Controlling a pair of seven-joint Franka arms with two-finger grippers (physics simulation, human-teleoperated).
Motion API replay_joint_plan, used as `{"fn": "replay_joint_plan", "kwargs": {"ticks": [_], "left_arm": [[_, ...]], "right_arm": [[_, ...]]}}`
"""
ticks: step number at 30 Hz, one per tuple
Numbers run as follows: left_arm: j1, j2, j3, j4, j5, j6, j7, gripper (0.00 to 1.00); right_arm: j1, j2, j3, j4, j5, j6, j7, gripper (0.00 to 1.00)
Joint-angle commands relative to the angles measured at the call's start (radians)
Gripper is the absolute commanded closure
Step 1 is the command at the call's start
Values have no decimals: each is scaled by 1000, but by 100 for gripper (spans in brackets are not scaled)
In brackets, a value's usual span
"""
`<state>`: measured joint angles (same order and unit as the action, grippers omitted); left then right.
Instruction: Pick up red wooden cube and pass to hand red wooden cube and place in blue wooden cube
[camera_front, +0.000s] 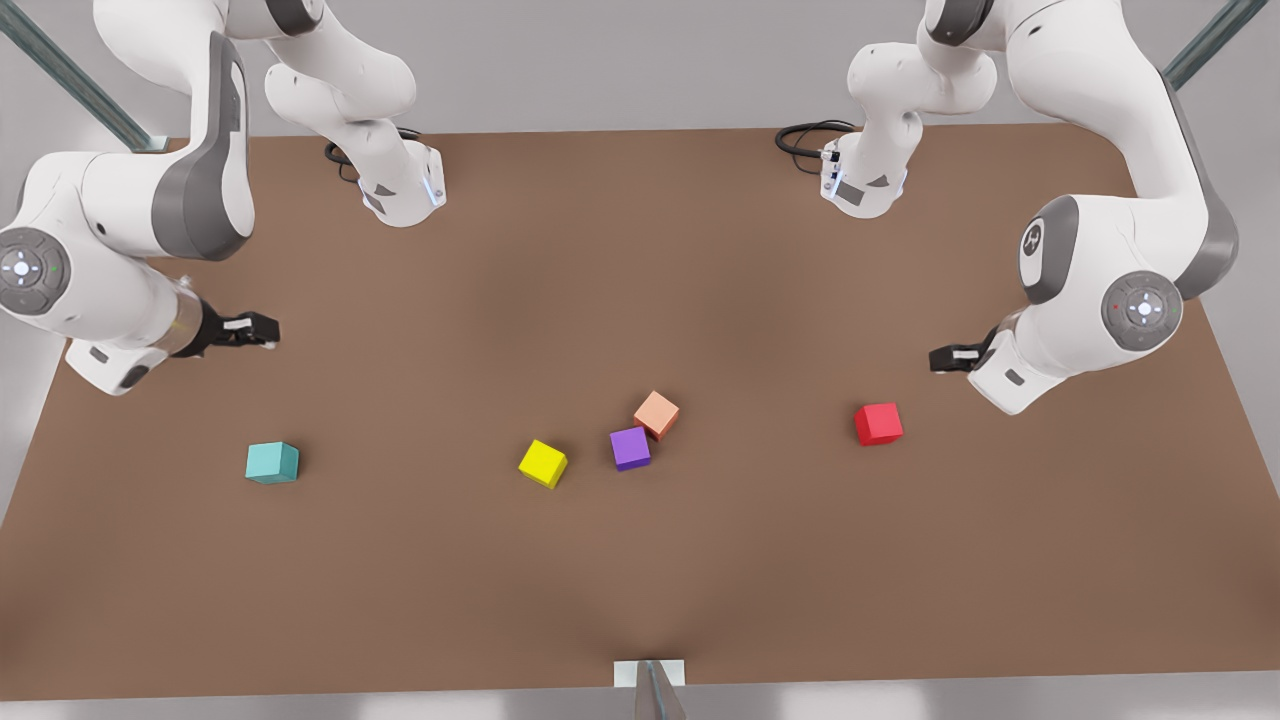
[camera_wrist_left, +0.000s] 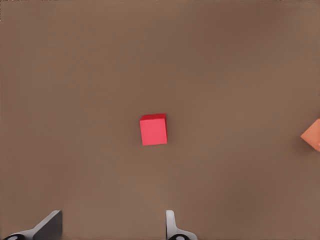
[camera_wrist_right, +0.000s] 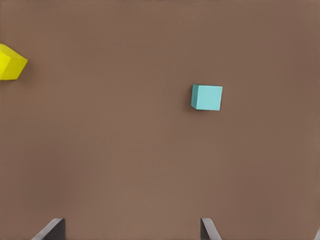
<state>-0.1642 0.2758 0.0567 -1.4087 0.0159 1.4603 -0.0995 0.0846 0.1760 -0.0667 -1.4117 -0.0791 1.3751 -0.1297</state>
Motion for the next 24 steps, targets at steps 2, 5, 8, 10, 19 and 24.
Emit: {"fn": "replay_joint_plan", "kwargs": {"ticks": [2, 5, 8, 10, 19, 24], "left_arm": [[0, -1, 0, 1, 1, 22, -37, 0], [0, 158, 2, -10, -1, 277, -45, 0], [0, 249, 2, -150, -73, 561, -46, 0], [-5, 241, 2, -251, -111, 643, -46, 0], [-1, 201, 2, -441, -111, 712, -112, 0], [-5, 221, 2, -483, -102, 759, -103, 0]], "right_arm": [[0, -1, -2, -1, -1, 47, -59, 0], [0, 0, -1, -3, -1, 47, -59, 0], [-2, 2, -1, -3, -1, 47, -59, 0], [-2, 2, -1, -4, -1, 47, -59, 0], [-3, 5, -2, -7, 1, 48, -59, 0], [-3, 5, -2, -7, 1, 48, -59, 0]]}}
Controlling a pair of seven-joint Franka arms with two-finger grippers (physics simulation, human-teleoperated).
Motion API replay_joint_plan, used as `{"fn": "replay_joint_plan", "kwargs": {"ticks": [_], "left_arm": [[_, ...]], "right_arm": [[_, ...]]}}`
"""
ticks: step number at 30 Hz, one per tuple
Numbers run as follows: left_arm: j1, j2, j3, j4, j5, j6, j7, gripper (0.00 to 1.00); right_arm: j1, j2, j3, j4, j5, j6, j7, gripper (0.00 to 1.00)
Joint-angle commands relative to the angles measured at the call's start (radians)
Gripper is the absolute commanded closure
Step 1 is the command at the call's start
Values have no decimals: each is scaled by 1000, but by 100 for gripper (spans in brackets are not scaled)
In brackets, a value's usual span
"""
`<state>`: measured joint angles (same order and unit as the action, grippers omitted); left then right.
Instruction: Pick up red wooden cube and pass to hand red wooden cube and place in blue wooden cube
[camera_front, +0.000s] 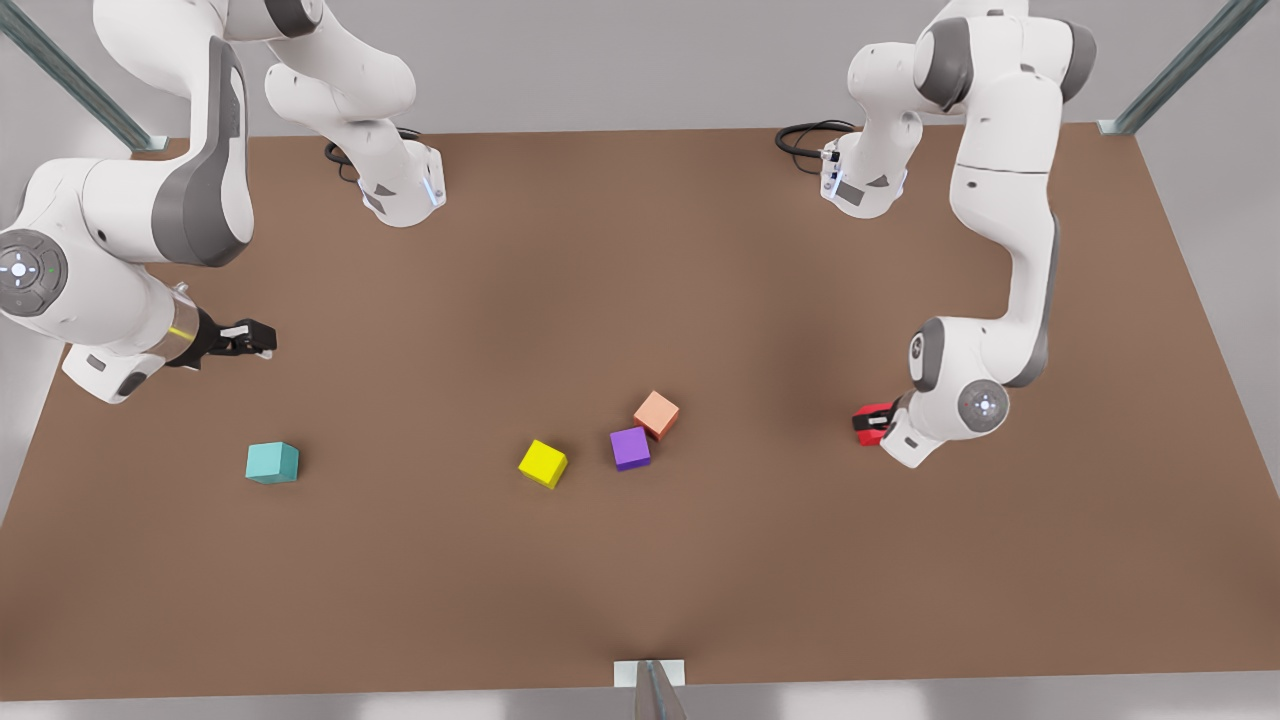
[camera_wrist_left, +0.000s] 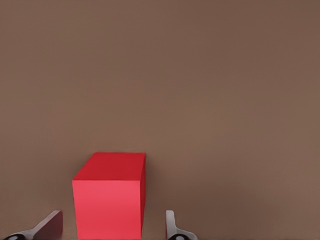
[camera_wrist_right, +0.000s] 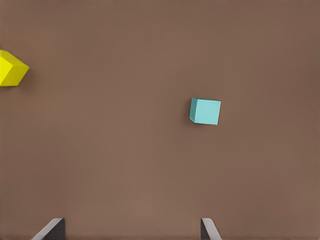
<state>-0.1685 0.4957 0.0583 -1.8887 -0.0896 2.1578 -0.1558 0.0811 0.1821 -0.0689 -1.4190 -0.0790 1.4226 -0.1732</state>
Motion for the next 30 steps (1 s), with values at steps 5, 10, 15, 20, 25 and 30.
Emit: {"fn": "replay_joint_plan", "kwargs": {"ticks": [5, 10, 15, 20, 25, 30], "left_arm": [[1, 33, 2, -26, 4, 117, -47, 0], [3, 60, 2, -36, 4, 139, -47, 0], [3, 87, 2, -36, 2, 160, -48, 0], [4, 104, 2, -35, 2, 194, -48, 3], [3, 92, 2, -32, -4, 186, -56, 34], [0, 75, -118, 236, -194, -150, -191, 34]], "right_arm": [[3, 5, -2, -6, -1, 4, -15, 0], [3, 7, -2, -8, -2, 6, -15, 0], [3, 5, 0, -14, -2, 9, -15, 0], [3, 5, -2, -23, -2, 15, -15, 0], [3, 5, 1, -12, -33, 7, -17, 0], [0, 5, -2, -12, -34, -5, -29, 0]]}}
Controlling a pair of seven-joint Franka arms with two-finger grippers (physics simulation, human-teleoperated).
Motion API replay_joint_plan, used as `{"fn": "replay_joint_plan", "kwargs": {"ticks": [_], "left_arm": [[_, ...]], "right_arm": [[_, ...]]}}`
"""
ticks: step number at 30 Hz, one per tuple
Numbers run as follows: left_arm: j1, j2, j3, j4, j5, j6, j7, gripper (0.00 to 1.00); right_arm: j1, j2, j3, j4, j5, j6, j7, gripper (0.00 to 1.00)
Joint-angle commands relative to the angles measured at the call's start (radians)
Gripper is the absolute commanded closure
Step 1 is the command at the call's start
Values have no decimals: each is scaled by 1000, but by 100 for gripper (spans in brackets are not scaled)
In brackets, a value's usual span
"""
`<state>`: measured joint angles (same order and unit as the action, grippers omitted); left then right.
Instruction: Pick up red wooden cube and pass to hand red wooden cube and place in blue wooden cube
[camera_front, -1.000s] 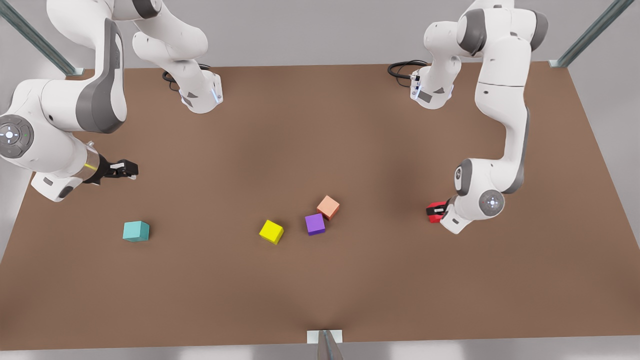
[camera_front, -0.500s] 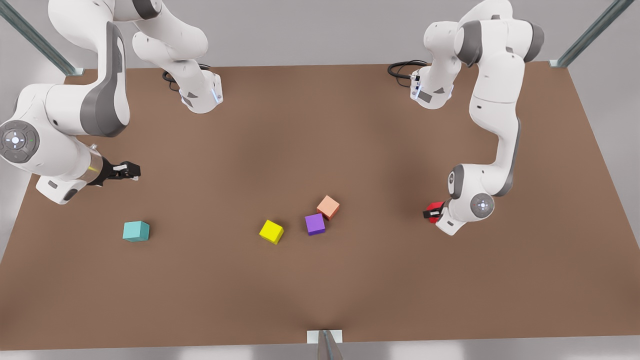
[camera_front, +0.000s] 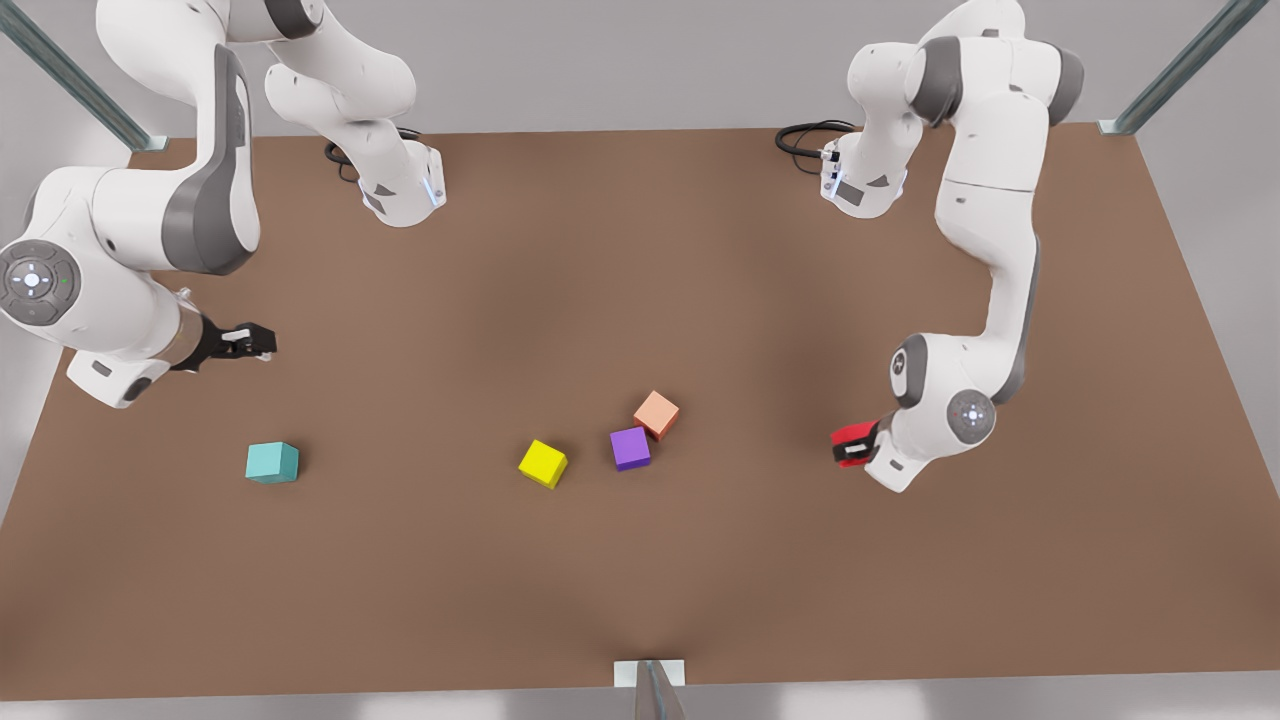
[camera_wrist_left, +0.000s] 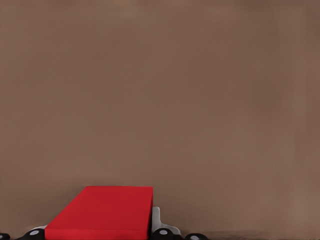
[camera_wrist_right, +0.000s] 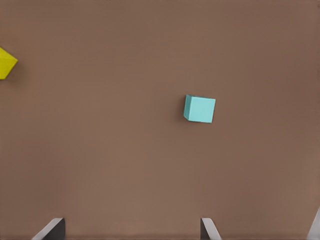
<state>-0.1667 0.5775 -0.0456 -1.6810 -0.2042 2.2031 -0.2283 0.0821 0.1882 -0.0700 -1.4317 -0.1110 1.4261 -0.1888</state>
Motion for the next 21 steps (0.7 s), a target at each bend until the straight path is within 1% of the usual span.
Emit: {"fn": "replay_joint_plan", "kwargs": {"ticks": [1, 2, 3, 4, 5, 6, 7, 8, 9, 10, 11, 12, 14, 15, 16, 18, 19, 20, 21], "left_arm": [[-2, 18, -79, 133, -96, -276, -201, 34], [-2, 36, -135, 213, -211, -336, -209, 34], [-8, 48, -244, 251, -311, -326, -214, 34], [-14, 119, -324, 351, -319, -313, -217, 34], [-14, 199, -381, 463, -333, -313, -252, 34], [-16, 257, -430, 537, -342, -293, -286, 35], [-17, 283, -482, 541, -343, -189, -287, 36], [-19, 321, -531, 575, -343, -129, -278, 39], [-22, 360, -556, 624, -343, -129, -278, 38], [-20, 380, -570, 638, -343, -129, -273, 38], [-7, 384, -570, 636, -435, -134, -186, 37], [27, 389, -570, 632, -530, -143, -109, 37], [75, 406, -568, 627, -618, -206, 1, 36], [90, 407, -570, 624, -627, -223, 47, 36], [98, 407, -570, 621, -629, -227, 115, 36], [101, 409, -568, 616, -656, -227, 142, 36], [102, 409, -568, 607, -656, -226, 179, 36], [107, 409, -568, 603, -658, -224, 193, 36], [115, 409, -568, 592, -658, -226, 248, 36]], "right_arm": [[-2, -1, -2, 1, -2, -9, -15, 0], [-2, -1, -2, 1, -4, -9, -15, 0], [-4, -1, -2, 1, -4, -9, -15, 0], [-4, -1, -2, 1, -4, -7, -15, 0], [-5, 0, -2, 1, -4, -7, -15, 0], [-5, 2, -2, 1, -2, -7, -15, 0], [-4, 19, -1, 1, 11, -3, -15, 0], [8, 74, 6, 19, 57, 11, -15, 0], [13, 122, 6, 43, 100, 13, -21, 0], [15, 155, 6, 45, 152, 14, -63, 0], [11, 186, 6, 47, 235, 13, -259, 0], [-10, 229, -1, 47, 376, 4, -374, 0], [-38, 378, -1, 48, 608, 2, -693, 0], [-56, 415, -1, 48, 692, 4, -823, 0], [-94, 456, -1, 48, 774, 1, -1023, 0], [-128, 510, -1, 37, 873, -13, -1166, 0], [-127, 550, 3, 40, 965, -10, -1230, 0], [-110, 556, 6, 39, 1087, 13, -1264, 0], [-96, 559, 6, 39, 1152, 71, -1288, 0]]}}
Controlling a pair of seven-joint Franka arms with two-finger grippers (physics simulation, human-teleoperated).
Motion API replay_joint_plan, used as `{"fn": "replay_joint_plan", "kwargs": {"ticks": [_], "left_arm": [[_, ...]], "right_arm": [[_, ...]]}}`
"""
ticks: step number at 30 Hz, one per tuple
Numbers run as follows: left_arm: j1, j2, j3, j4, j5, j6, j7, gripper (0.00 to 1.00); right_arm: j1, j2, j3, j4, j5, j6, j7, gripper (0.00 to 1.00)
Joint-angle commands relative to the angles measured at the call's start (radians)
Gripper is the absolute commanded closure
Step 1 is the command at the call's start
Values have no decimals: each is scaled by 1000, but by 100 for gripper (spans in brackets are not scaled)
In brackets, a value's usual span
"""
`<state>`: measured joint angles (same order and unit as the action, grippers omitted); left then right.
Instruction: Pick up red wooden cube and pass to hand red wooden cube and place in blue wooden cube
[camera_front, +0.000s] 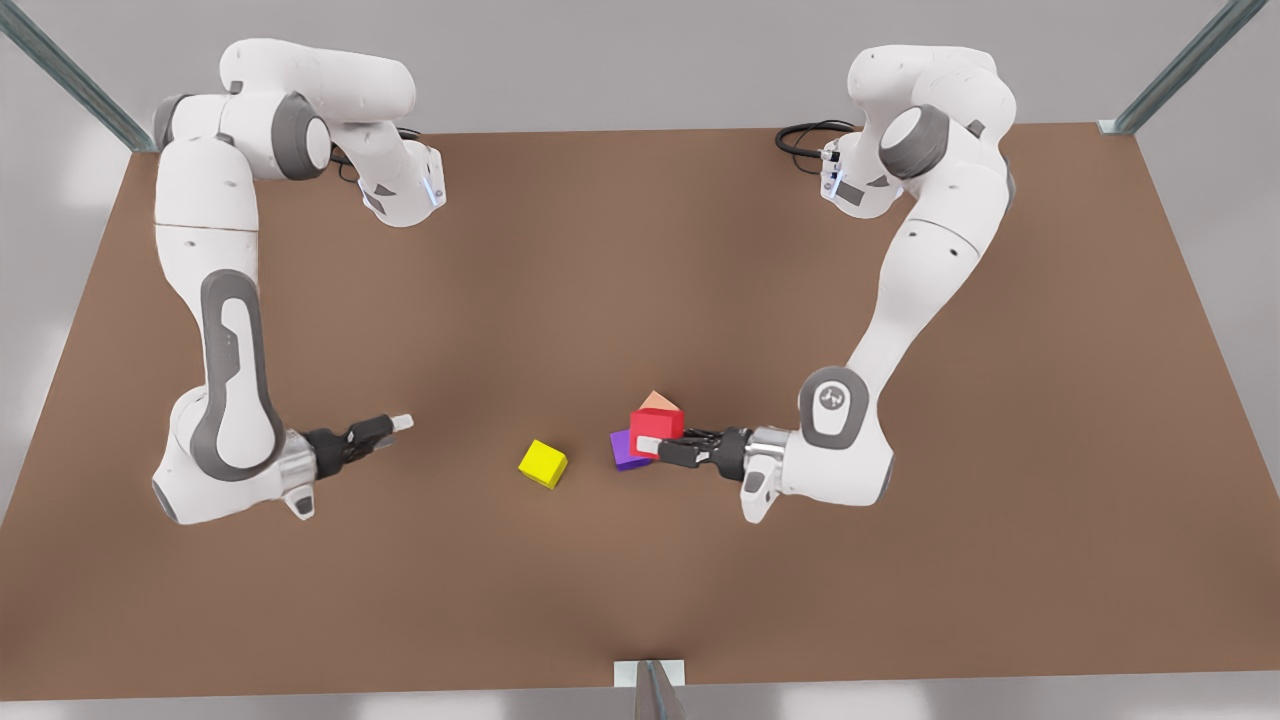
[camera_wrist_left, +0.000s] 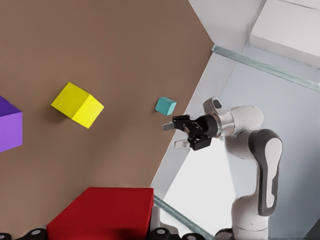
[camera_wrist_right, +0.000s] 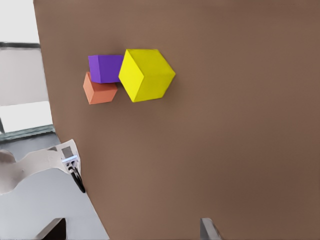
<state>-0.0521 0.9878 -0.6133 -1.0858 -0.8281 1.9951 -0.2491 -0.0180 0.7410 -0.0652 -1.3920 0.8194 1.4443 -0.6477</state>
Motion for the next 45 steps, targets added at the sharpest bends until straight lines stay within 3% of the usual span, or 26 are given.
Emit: {"fn": "replay_joint_plan", "kwargs": {"ticks": [1, 4, 19, 27, 31, 34, 38, 45], "left_arm": [[15, -1, -2, -16, -37, -19, 336, 36], [40, -1, 0, -31, -39, -41, 499, 36], [84, 8, 1, -89, -31, -55, 559, 36], [86, 6, 1, -89, -31, -59, 545, 36], [84, 8, 1, -89, -31, -58, 545, 36], [83, 11, 1, -89, -34, -59, 547, 36], [72, 23, -3, -88, -46, -55, 547, 36], [66, 25, -5, -88, -118, 24, 544, 36]], "right_arm": [[20, 12, 2, 1, 262, 91, -874, 0], [76, 23, 2, -9, 394, 206, -1030, 0], [306, 69, 19, -51, 744, 266, -1089, 0], [303, 100, 147, -56, 837, 275, -1070, 0], [302, 97, 180, -50, 857, 502, -1067, 0], [308, 93, 191, -53, 883, 561, -1034, 0], [265, 81, 266, -78, 919, 573, -801, 0], [254, 66, 283, -104, 903, 515, -376, 0]]}}
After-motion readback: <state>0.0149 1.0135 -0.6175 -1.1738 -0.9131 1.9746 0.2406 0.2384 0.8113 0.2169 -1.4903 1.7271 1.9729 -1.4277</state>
